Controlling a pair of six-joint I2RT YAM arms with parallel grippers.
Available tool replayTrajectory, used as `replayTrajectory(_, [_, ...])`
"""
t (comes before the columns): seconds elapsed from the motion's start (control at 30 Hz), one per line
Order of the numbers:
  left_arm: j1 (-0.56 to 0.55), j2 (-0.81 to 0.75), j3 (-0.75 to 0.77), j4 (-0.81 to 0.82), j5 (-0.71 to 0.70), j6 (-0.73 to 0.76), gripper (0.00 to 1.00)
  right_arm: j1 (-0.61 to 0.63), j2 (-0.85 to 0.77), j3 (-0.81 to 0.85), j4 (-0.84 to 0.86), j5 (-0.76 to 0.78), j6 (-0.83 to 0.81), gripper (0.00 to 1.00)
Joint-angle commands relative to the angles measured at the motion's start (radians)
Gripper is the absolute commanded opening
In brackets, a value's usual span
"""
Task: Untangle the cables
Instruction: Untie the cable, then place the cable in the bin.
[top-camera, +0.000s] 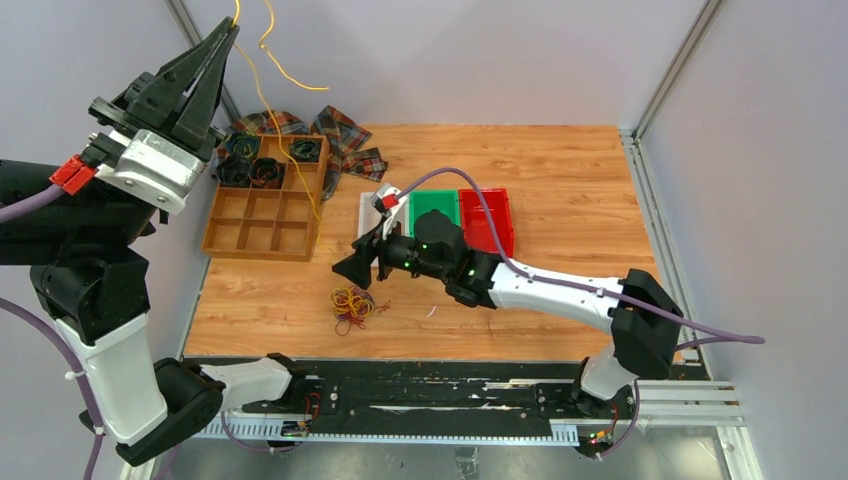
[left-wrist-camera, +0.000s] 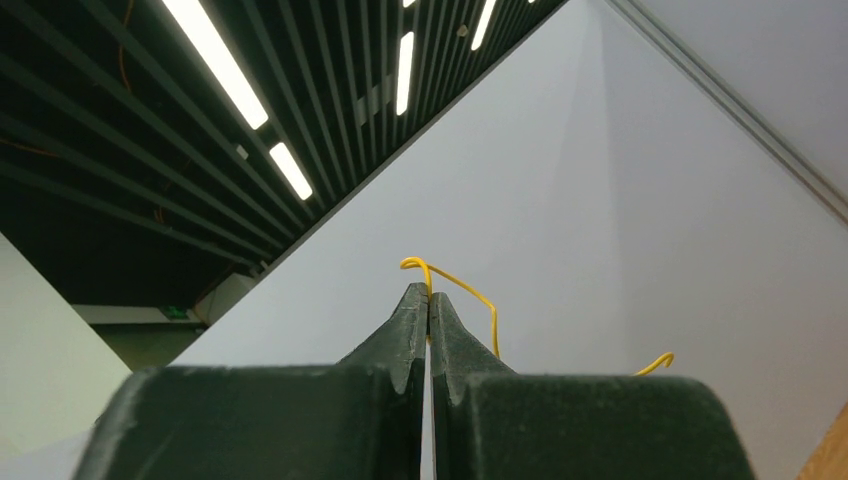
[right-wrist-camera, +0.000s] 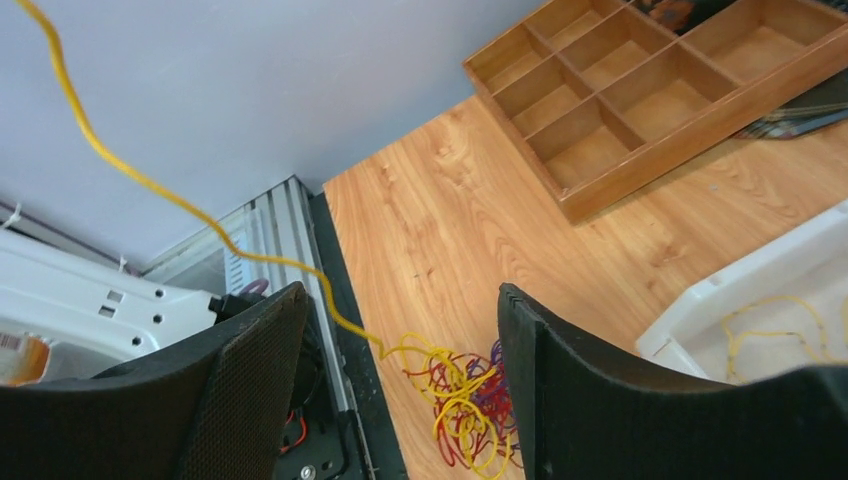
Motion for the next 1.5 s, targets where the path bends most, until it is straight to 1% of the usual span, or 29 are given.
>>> replayTrajectory(0.0, [-0.007, -0.002, -0.006, 0.048, -0.016, 0.055, 0.01, 0.042, 0.020, 0.019, 0.059, -0.046, -0.008, 0.70])
replayTrajectory(0.1, [-0.007, 0.001, -0.011, 0.060, -0.014, 0.060, 0.01, 0.050, 0.054, 0.041, 0.050, -0.044, -0.007, 0.69])
replayTrajectory(0.27, [-0.007, 0.022, 0.026, 0.078, -0.031, 0.097, 0.00, 0.048, 0.177, 0.116, 0.055, -0.064, 0.035, 0.68])
replayTrajectory(0.33, [-0.007, 0.037, 0.053, 0.091, -0.041, 0.117, 0.01, 0.048, 0.238, 0.154, 0.043, -0.058, 0.063, 0.64])
replayTrajectory(0.43, [-0.007, 0.044, 0.071, 0.138, -0.046, 0.173, 0.01, 0.042, 0.320, 0.167, 0.049, -0.042, 0.126, 0.54])
replayTrajectory(0.5, [-0.007, 0.049, 0.076, 0.189, -0.048, 0.226, 0.01, 0.038, 0.356, 0.151, 0.051, -0.037, 0.166, 0.50])
replayTrajectory(0.63, [-0.007, 0.089, 0.132, 0.288, -0.043, 0.326, 0.01, 0.036, 0.387, 0.068, 0.059, 0.008, 0.222, 0.47])
replayTrajectory(0.73, [-0.007, 0.122, 0.154, 0.424, -0.047, 0.376, 0.01, 0.029, 0.395, 0.014, 0.057, 0.041, 0.286, 0.45])
replayTrajectory(0.8, [-0.007, 0.167, 0.218, 0.492, -0.047, 0.445, 0.01, 0.028, 0.389, -0.028, 0.054, 0.077, 0.341, 0.45])
replayTrajectory(0.87, [-0.007, 0.242, 0.299, 0.564, -0.052, 0.469, 0.01, 0.029, 0.385, -0.071, 0.059, 0.113, 0.379, 0.45])
replayTrajectory(0.93, [-0.007, 0.294, 0.384, 0.589, -0.048, 0.489, 0.01, 0.028, 0.381, -0.090, 0.055, 0.128, 0.398, 0.46])
replayTrajectory(0.97, [-0.007, 0.301, 0.384, 0.599, -0.045, 0.501, 0.01, 0.028, 0.376, -0.093, 0.050, 0.132, 0.399, 0.48])
replayTrajectory(1.07, [-0.007, 0.283, 0.317, 0.634, -0.041, 0.530, 0.01, 0.029, 0.357, -0.086, 0.011, 0.143, 0.391, 0.53])
replayTrajectory(1.13, [-0.007, 0.254, 0.265, 0.636, -0.067, 0.476, 0.01, 0.027, 0.316, -0.105, 0.020, 0.154, 0.369, 0.57])
replayTrajectory(1.23, [-0.007, 0.133, 0.038, 0.634, -0.089, 0.431, 0.01, 0.015, 0.233, -0.113, 0.027, 0.163, 0.313, 0.59])
replayTrajectory(1.33, [-0.007, 0.003, -0.182, 0.633, -0.070, 0.399, 0.01, -0.005, 0.157, -0.095, 0.018, 0.144, 0.260, 0.62])
replayTrajectory(1.4, [-0.007, -0.045, -0.296, 0.631, -0.055, 0.364, 0.01, -0.018, 0.126, -0.061, -0.010, 0.120, 0.233, 0.65])
replayTrajectory(1.47, [-0.007, -0.081, -0.370, 0.631, -0.054, 0.330, 0.01, -0.028, 0.110, -0.013, -0.033, 0.102, 0.209, 0.67])
